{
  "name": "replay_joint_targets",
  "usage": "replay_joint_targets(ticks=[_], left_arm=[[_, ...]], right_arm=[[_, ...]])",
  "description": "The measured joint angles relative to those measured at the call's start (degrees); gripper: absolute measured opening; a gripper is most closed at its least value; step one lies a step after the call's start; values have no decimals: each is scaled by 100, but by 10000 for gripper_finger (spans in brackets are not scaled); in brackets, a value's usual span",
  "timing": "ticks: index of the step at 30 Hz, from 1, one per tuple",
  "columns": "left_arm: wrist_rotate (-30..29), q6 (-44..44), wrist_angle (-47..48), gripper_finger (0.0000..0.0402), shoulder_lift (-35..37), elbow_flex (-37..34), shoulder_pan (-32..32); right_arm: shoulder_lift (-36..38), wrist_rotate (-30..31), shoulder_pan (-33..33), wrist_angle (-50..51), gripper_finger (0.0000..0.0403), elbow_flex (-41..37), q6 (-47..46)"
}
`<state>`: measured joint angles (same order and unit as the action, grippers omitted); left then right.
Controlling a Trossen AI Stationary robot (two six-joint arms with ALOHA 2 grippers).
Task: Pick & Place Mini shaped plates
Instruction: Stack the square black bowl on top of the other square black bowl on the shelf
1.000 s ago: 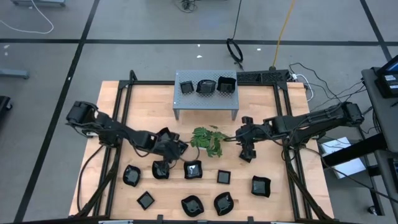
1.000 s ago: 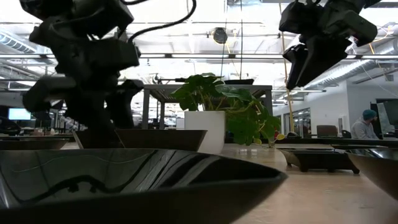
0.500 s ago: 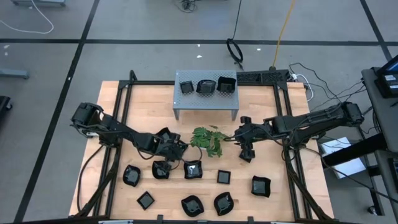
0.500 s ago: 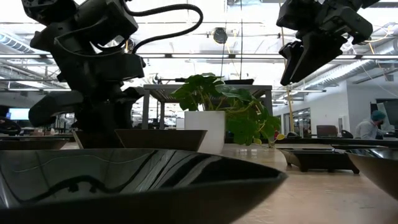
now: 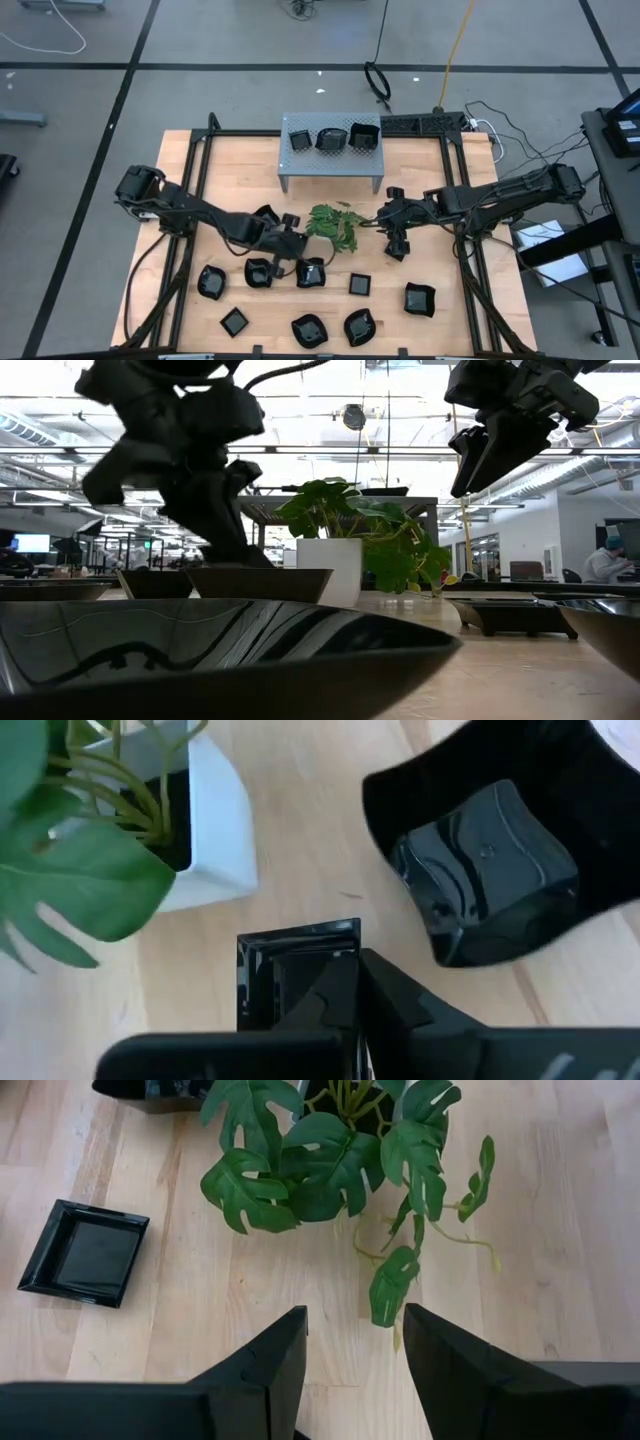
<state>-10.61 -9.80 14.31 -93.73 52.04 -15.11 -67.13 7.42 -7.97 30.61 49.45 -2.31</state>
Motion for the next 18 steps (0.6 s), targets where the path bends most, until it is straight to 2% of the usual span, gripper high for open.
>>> replay_joint_targets(ticks=[5, 10, 18], left_arm=[[-342, -5, 1160, 6, 1, 730, 2], [-1053, 161, 2239, 12, 5, 1642, 55], [-2349, -209, 2667, 9, 9, 2862, 568]], right_arm=[[1, 0, 0, 6, 157, 0, 9], [0, 7, 0, 4, 157, 0, 158], [0, 46, 0, 4, 157, 0, 192]])
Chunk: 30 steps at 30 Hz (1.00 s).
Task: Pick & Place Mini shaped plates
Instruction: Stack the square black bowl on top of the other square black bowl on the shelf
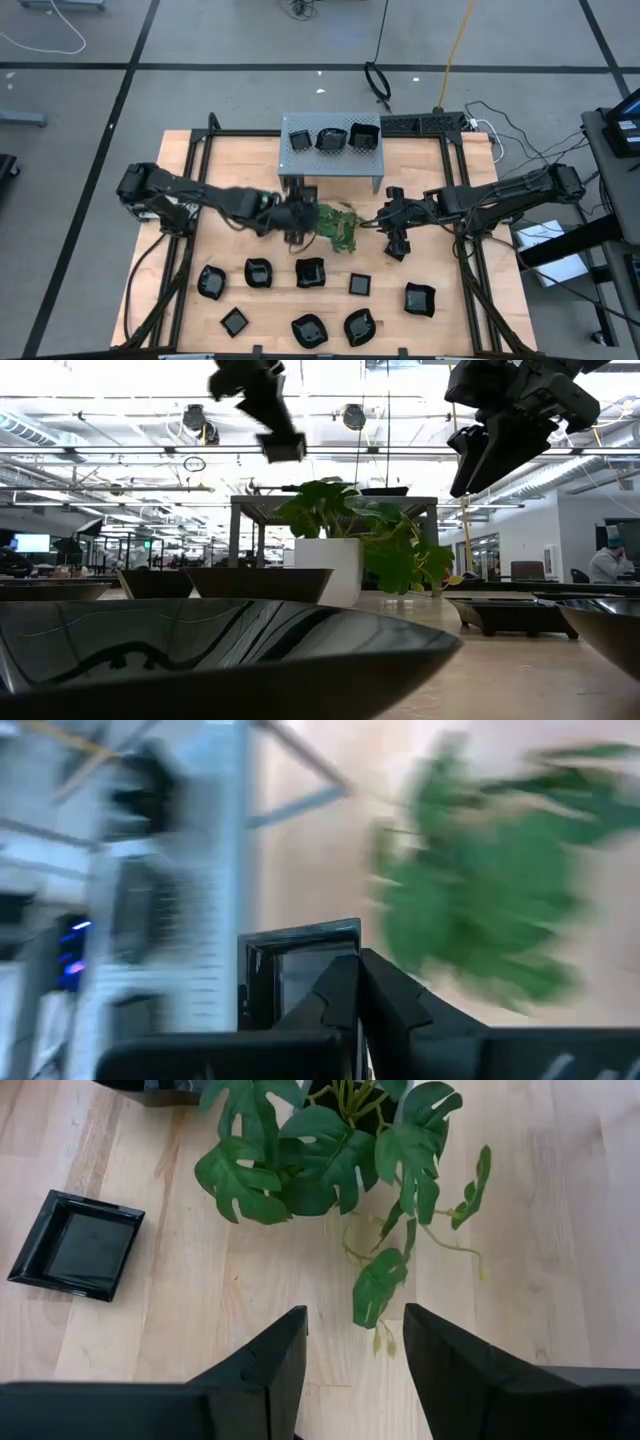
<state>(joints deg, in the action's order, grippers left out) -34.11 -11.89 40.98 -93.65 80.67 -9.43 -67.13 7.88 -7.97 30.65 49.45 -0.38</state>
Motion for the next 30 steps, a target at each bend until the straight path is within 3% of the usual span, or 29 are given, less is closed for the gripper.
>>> replay_joint_targets(ticks=[9, 17, 25, 30], left_arm=[[-14, -689, 0, 7, 0, 404, 1544], [1464, -1048, -226, 6, 0, 404, 2791], [1636, -653, -325, 8, 0, 404, 3152], [1755, -551, -435, 12, -105, 402, 3154]], right_arm=[[1, -1, 0, 0, 157, 0, 83], [1, 6, 16, -46, 157, 0, 454], [1, 732, 29, -67, 157, 0, 454], [0, 790, 121, -67, 157, 0, 455]])
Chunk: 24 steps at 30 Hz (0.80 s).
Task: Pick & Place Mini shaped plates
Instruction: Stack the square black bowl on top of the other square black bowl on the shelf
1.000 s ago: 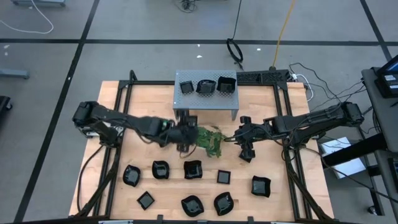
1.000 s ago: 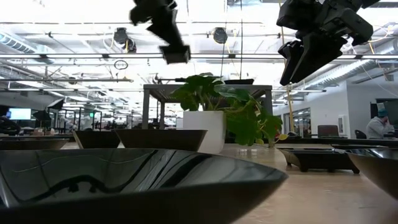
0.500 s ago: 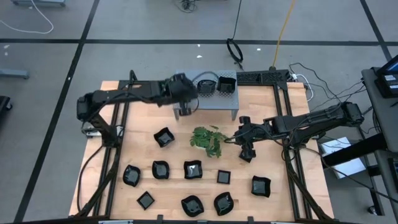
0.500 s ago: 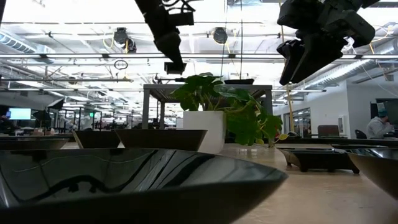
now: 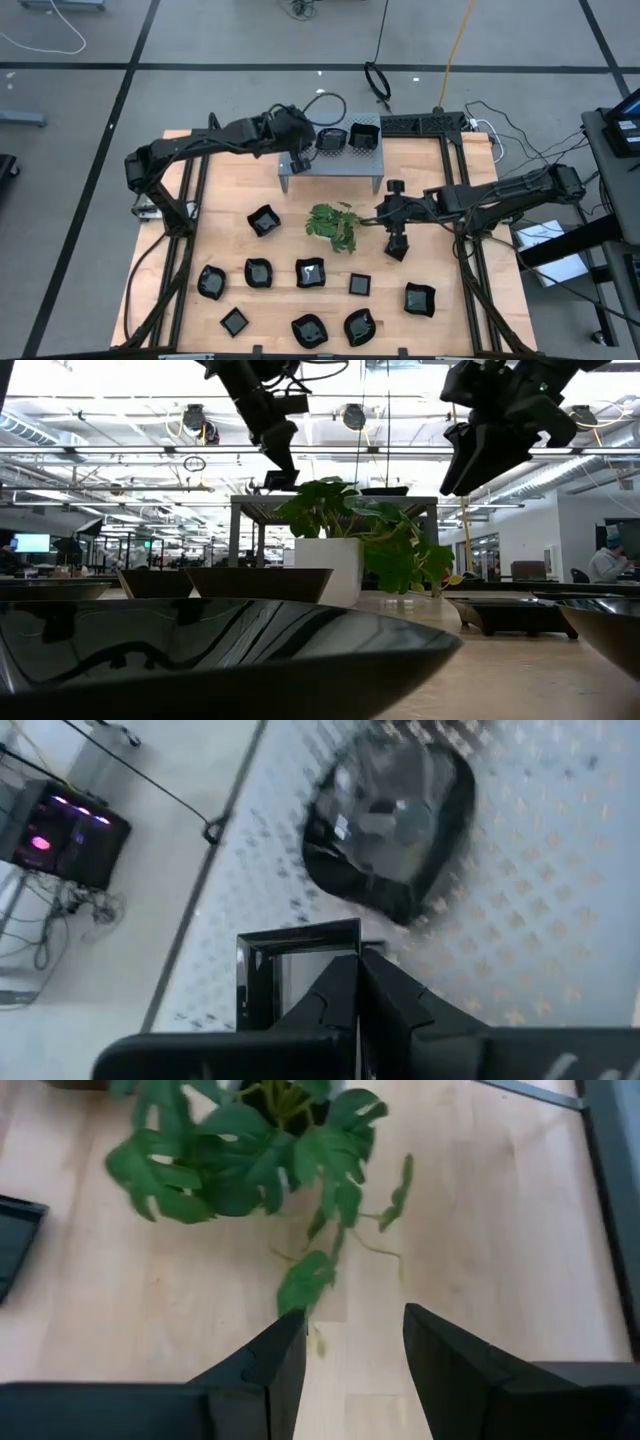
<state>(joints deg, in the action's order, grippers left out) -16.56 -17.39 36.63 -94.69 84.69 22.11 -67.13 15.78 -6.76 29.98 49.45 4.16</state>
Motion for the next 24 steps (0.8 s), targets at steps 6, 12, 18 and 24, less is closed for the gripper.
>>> replay_joint_targets(ticks=[6, 12, 18, 24], left_arm=[[-146, -13, -68, 6, -279, -14, 0], [-243, -8, -88, 18, -284, -12, 0], [-348, 14, -82, 5, -284, -12, 0], [-346, 114, -82, 23, -284, -12, 0]], right_arm=[[2, 414, 117, 16, 157, 0, -148], [2, 398, 195, 44, 157, 0, -195], [2, 375, 191, 41, 157, 0, -184], [2, 373, 191, 41, 157, 0, -179]])
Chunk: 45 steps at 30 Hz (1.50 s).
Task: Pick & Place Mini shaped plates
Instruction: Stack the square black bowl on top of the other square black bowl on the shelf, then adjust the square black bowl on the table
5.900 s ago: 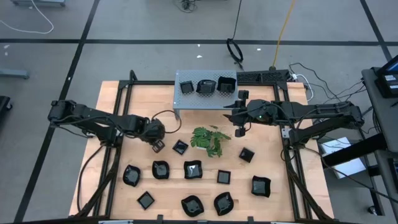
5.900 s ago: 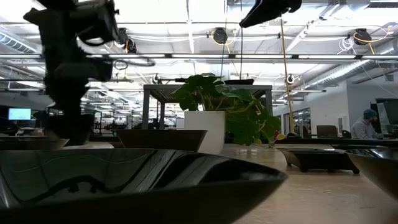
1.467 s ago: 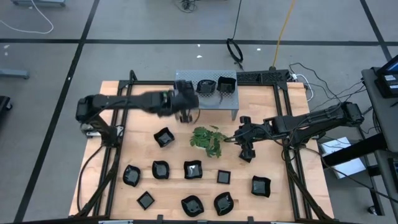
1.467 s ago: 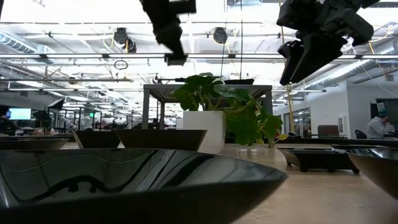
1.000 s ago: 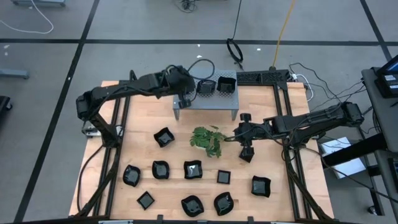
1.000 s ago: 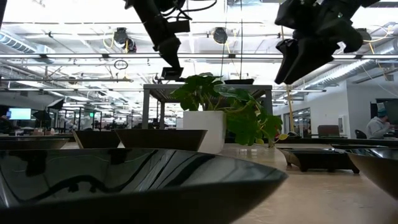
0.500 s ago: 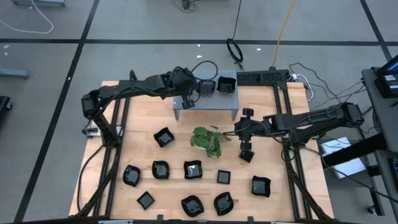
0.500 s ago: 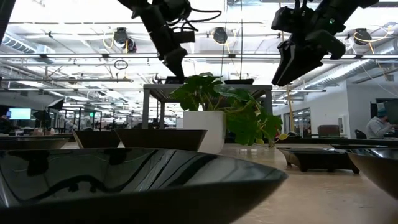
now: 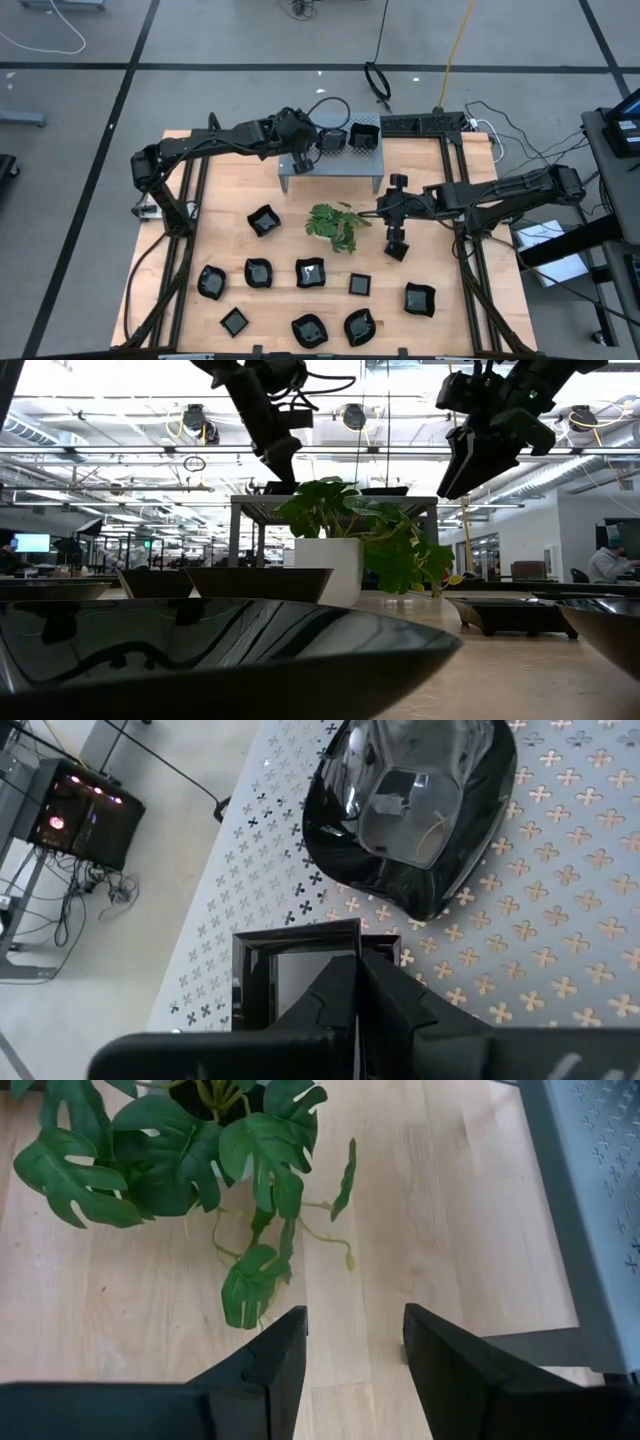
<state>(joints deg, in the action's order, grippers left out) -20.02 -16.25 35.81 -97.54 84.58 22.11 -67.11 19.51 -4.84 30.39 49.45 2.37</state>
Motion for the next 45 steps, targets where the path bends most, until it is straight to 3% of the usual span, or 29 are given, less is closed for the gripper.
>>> replay_joint_targets(ticks=[9, 23, 33, 41, 45], left_arm=[[-4, 180, 7, 18, 0, 0, 0], [-344, 106, 7, 109, 27, 27, -83], [-285, 673, 162, 122, 506, 317, -736], [199, 1255, 526, 122, 667, 317, -1295], [216, 1229, 737, 122, 664, 317, -1530]], right_arm=[[0, -2, 0, 0, 157, 0, 0], [0, -4, 0, -2, 157, 0, 2], [0, -67, -2, 125, 157, 1, -303], [0, -2209, -84, 1005, 157, -51, -957], [0, -2600, -327, 825, 157, -360, -1350]])
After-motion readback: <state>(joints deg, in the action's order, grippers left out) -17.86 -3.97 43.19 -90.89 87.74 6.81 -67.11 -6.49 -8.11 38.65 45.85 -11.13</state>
